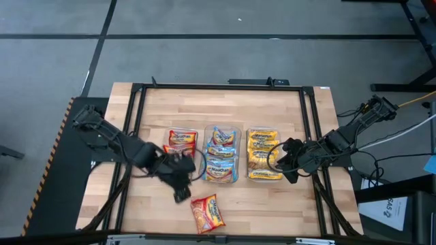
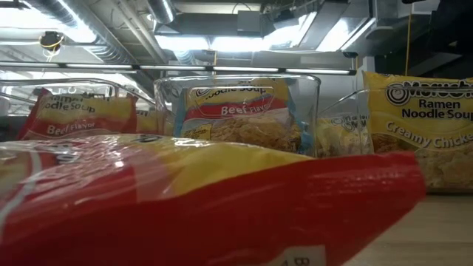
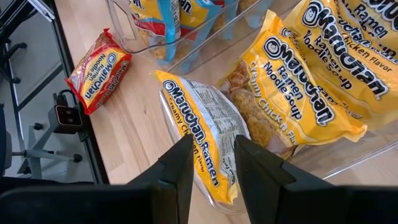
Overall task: Sort Maruchan noodles
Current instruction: Put the red noodle pack into the left transparent bin
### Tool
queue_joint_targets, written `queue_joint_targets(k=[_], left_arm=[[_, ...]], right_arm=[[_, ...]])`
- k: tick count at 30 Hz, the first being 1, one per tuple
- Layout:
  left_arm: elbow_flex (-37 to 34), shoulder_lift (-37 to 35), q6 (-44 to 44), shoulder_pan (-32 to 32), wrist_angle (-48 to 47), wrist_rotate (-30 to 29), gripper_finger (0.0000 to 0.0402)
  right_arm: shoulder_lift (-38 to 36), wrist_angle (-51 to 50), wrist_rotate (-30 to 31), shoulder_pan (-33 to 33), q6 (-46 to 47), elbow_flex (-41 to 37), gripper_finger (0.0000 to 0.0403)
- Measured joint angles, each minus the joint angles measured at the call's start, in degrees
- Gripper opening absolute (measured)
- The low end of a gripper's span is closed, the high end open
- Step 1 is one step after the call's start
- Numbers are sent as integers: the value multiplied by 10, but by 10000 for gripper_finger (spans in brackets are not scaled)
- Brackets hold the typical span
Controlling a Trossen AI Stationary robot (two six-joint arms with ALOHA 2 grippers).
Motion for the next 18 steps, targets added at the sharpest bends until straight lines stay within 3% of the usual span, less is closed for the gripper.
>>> queue_joint_targets(k=[4, 7, 10, 13, 18], left_arm=[[2, 18, -16, -50, 158, -10, 49], [0, 57, -18, -78, 210, -51, 52], [0, 111, -48, -81, 272, -55, 61], [0, 173, -68, -74, 348, -30, 74], [0, 240, -134, -69, 391, 33, 83]], right_arm=[[0, 0, -1, 0, 1, 0, 115], [0, 0, -8, 0, 0, 0, 115], [0, -2, -32, 0, -4, 0, 115], [0, -5, -61, 0, -5, 0, 115], [0, -5, -101, 0, -19, 0, 115]])
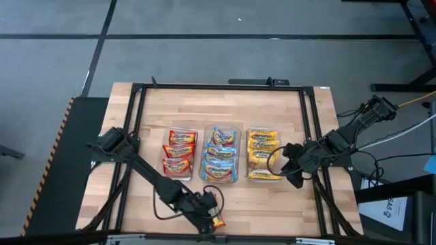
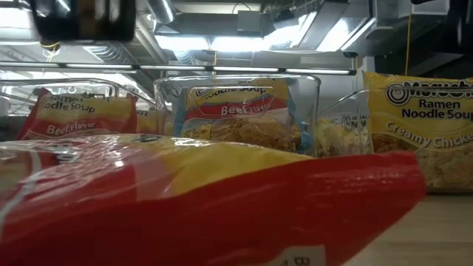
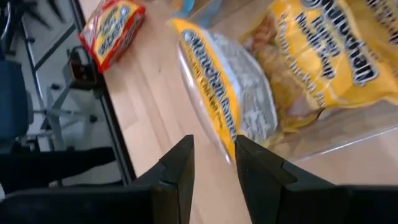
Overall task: Sort Maruchan noodles
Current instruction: Put the red noodle pack into the left transparent bin
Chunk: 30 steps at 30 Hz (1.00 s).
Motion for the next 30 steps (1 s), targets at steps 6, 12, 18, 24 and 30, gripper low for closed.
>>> queue_joint_targets(k=[6, 12, 18, 24, 30], left_arm=[[4, 16, -61, -10, 7, -33, 81], [111, 31, -17, -24, -37, -115, 80], [348, 113, 96, -13, -280, -136, 80], [486, 198, 202, -10, -558, -130, 80], [491, 226, 262, -8, -576, -81, 80]], right_arm=[[0, 0, -20, 0, -36, 0, 115], [0, -1, -25, 0, -58, 0, 115], [0, -5, -26, 0, -64, 0, 115], [0, -9, -27, 0, -67, 0, 115], [0, -9, -26, 0, -75, 0, 115]])
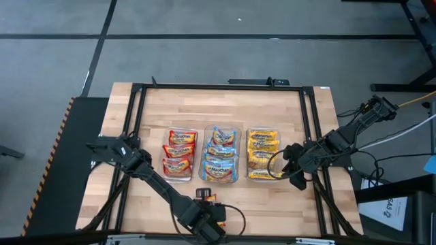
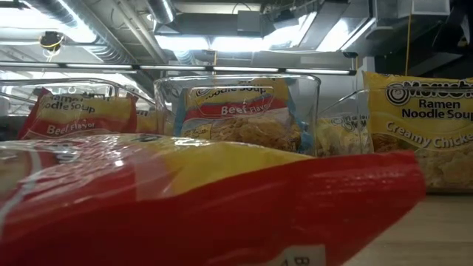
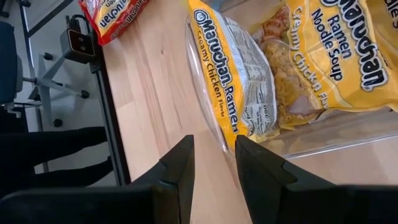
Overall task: Sort Maruchan noodles
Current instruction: Put the red noodle pack into the left transparent bin
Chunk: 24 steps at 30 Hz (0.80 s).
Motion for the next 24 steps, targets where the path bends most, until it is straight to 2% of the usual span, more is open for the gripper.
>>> queue_joint_targets(k=[2, 6, 9, 14, 18, 22, 24], left_arm=[[-3, 2, 35, 2, 7, -5, 80], [-30, 2, 165, 3, 35, -12, 80], [-66, 2, 227, 6, 72, 15, 80], [-107, 2, 239, 15, 82, 40, 80], [-118, 2, 281, 21, 103, 44, 80], [-141, 2, 313, 24, 151, 107, 80], [-154, 2, 331, 24, 167, 117, 80]], right_arm=[[0, 0, 0, 0, 0, 0, 115], [0, 0, 0, 0, -2, 0, 115], [0, 0, 0, 0, -2, 0, 115], [0, 0, 0, 0, -2, 0, 115], [0, 0, 0, 0, -2, 0, 115], [0, 0, 1, 0, -2, 0, 115], [0, 0, 1, 0, -2, 0, 115]])
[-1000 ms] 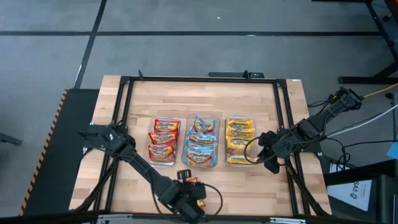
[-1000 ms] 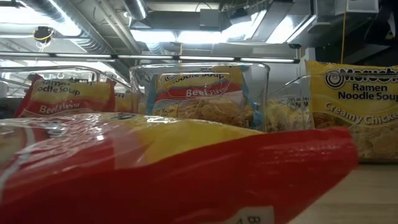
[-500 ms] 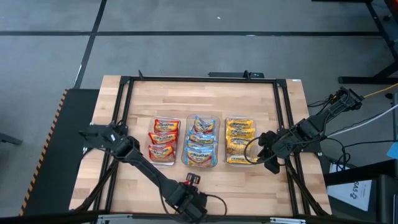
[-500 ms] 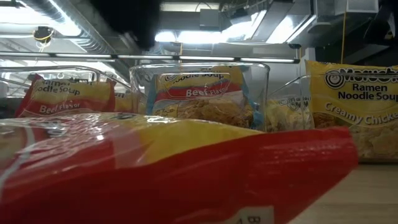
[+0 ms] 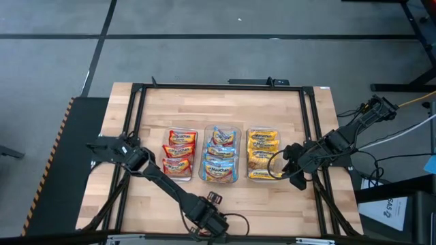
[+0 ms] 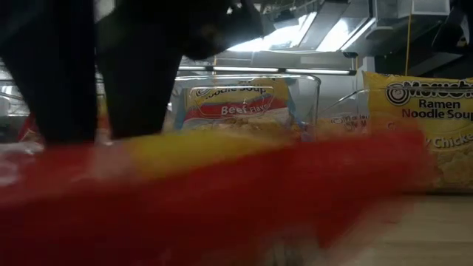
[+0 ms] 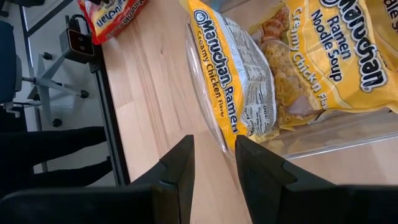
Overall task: Sort Maruchan noodles
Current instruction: Put the red noodle pack into the left transparent bin
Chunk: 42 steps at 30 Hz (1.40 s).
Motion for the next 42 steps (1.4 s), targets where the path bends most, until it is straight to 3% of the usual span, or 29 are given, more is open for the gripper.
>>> queue_joint_targets(k=[9, 15, 21, 33, 42], left_arm=[[-33, -5, -8, 9, 15, 3, 78], [-31, -2, -97, 26, 13, 1, 9], [24, 3, -118, 28, -7, -30, 2], [192, 0, -189, 4, -158, -106, 0], [200, -16, -285, -17, -210, -151, 0]], right_arm=[[0, 0, 2, 0, 0, 0, 115], [0, -4, 6, 0, 0, 0, 115], [0, -10, 6, 0, -1, 0, 115], [0, -23, 7, 0, -9, 0, 115], [0, -26, 7, 0, -15, 0, 115]])
